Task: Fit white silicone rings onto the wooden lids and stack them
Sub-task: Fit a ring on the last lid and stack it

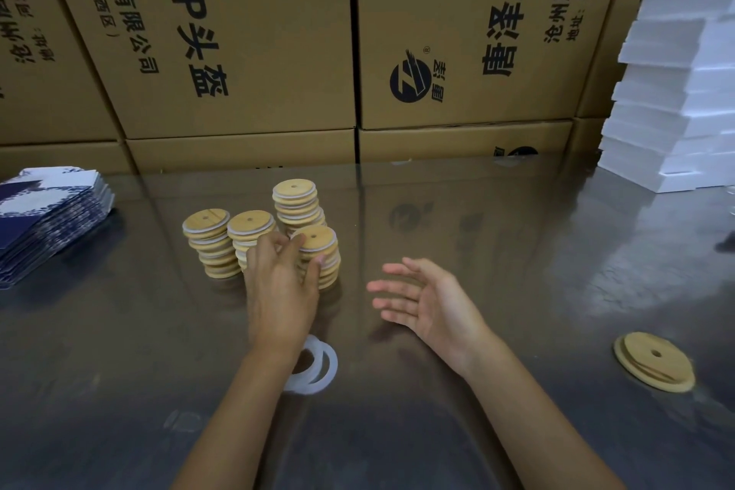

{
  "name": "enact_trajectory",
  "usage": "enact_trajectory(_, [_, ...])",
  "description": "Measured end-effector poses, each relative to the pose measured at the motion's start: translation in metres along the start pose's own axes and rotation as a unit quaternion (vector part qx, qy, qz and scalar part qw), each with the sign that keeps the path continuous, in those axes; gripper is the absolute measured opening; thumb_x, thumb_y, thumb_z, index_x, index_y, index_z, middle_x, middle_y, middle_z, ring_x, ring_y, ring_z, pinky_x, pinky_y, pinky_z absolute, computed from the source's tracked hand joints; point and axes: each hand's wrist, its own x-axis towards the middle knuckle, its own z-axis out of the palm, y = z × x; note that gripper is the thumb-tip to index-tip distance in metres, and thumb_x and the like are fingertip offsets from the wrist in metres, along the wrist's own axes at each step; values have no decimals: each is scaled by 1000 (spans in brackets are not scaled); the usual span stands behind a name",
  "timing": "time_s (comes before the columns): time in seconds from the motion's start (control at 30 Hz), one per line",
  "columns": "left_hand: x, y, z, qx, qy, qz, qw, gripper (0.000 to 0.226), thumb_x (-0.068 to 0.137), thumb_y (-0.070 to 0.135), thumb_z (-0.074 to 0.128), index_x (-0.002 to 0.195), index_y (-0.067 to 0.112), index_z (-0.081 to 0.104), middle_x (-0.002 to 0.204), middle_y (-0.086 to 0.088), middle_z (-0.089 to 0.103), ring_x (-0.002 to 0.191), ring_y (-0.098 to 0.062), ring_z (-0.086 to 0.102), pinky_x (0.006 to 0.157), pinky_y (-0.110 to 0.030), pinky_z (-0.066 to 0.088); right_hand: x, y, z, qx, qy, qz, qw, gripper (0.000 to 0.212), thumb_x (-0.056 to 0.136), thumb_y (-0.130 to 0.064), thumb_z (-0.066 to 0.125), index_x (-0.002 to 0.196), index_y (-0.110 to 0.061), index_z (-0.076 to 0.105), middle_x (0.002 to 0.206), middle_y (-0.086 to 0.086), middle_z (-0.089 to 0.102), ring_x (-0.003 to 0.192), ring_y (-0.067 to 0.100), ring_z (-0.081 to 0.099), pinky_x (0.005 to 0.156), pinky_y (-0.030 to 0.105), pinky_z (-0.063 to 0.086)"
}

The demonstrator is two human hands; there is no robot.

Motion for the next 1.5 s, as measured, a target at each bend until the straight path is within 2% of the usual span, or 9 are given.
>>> enact_trajectory(0.3, [-26, 39, 5, 15, -44, 145, 988, 13, 93, 21, 60, 100, 13, 67, 98, -4, 53, 94, -27, 50, 79, -41, 41, 7, 9, 10, -174, 143, -95, 970, 14, 101, 2, 46, 100, 0, 60, 78, 16, 63, 63, 18, 57, 57, 16, 50])
enact_trajectory(0.47, [-41, 47, 9, 19, -117, 186, 975, 16, 95, 26, 53, 101, 19, 66, 99, 0, 53, 96, -23, 50, 81, -38, 39, 11, 21, 12, -312, 161, -120, 928, 18, 95, 3, 51, 98, -2, 68, 94, 18, 68, 88, 24, 62, 88, 39, 53])
enact_trajectory(0.6, [-45, 48, 9, 45, -120, 195, 972, 17, 96, 25, 49, 99, 18, 65, 98, 0, 53, 94, -22, 50, 79, -36, 33, -7, 16, 9, -407, 138, -111, 896, 18, 93, -4, 56, 104, -8, 70, 93, 7, 68, 94, 23, 64, 93, 37, 51])
enact_trajectory(0.7, [-46, 46, 8, 43, -117, 185, 975, 18, 96, 21, 50, 100, 16, 66, 97, 0, 53, 93, -22, 50, 78, -36, 32, -33, 13, -9, -515, 164, -114, 833, 25, 90, -12, 57, 107, -25, 69, 106, 0, 70, 112, 22, 62, 106, 37, 44])
enact_trajectory(0.83, [-46, 46, 8, 38, -121, 174, 977, 19, 95, 19, 52, 104, 16, 68, 96, 0, 54, 93, -22, 51, 77, -35, 32, -69, -3, -50, -615, 313, -168, 704, 30, 90, -24, 59, 120, -29, 64, 139, -5, 56, 142, 18, 36, 119, 46, 17])
enact_trajectory(0.97, [-47, 46, 9, 36, -137, 171, 975, 21, 96, 19, 51, 108, 16, 68, 98, 0, 55, 94, -22, 51, 79, -36, 35, -88, -16, -83, -682, 376, 4, 627, 59, 96, -43, 52, 148, -19, 39, 167, 8, 13, 155, 34, -4, 117, 67, 8])
enact_trajectory(1.17, [-47, 48, 9, 29, -147, 163, 975, 22, 95, 17, 52, 110, 16, 68, 101, 0, 55, 98, -22, 51, 81, -37, 35, -86, -12, -85, -707, 320, 41, 629, 64, 100, -44, 44, 154, -15, 27, 169, 10, 0, 155, 35, -8, 118, 68, 5])
enact_trajectory(1.37, [-47, 47, 9, 21, -153, 154, 976, 25, 95, 17, 52, 114, 17, 67, 102, 0, 54, 99, -22, 51, 85, -36, 35, -67, 3, -51, -705, 211, -78, 673, 66, 99, -33, 49, 157, -13, 26, 169, 10, 9, 156, 26, 6, 124, 38, 10])
enact_trajectory(1.5, [-46, 44, 11, 0, -162, 141, 977, 26, 95, 17, 51, 116, 18, 66, 104, 1, 53, 104, -20, 49, 87, -34, 34, -54, 11, -27, -636, 151, -158, 740, 54, 94, -7, 48, 149, -9, 43, 163, 13, 27, 153, 24, 19, 120, 21, 9])
